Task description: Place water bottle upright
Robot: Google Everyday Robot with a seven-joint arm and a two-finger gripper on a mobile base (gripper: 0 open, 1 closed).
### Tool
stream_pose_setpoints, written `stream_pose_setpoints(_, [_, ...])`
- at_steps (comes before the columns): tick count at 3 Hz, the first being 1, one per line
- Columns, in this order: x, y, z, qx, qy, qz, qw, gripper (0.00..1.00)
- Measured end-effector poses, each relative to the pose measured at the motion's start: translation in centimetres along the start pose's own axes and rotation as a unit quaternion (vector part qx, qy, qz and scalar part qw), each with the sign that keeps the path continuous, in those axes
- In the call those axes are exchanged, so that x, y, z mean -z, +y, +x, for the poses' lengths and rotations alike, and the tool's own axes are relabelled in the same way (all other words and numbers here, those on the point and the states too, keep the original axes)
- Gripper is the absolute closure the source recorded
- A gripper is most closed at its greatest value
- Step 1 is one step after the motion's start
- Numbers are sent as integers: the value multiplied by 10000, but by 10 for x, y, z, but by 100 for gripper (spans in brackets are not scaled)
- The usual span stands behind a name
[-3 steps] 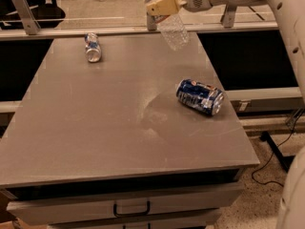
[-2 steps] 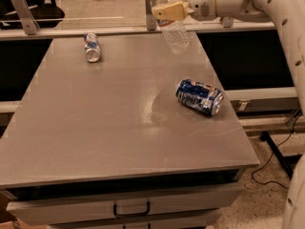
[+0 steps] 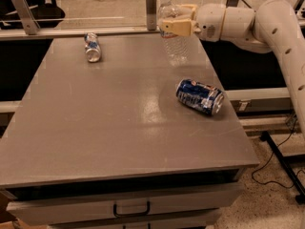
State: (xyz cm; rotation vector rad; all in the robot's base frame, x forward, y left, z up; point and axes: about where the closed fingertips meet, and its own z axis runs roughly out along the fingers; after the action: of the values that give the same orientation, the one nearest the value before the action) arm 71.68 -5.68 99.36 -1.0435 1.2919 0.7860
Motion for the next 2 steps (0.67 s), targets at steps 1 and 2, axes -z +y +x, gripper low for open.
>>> stream_pose_setpoints(1, [5, 4, 9, -47, -344, -162, 9993, 100])
stream_pose_setpoints(2, [7, 6, 14, -15, -550, -400, 9977, 100])
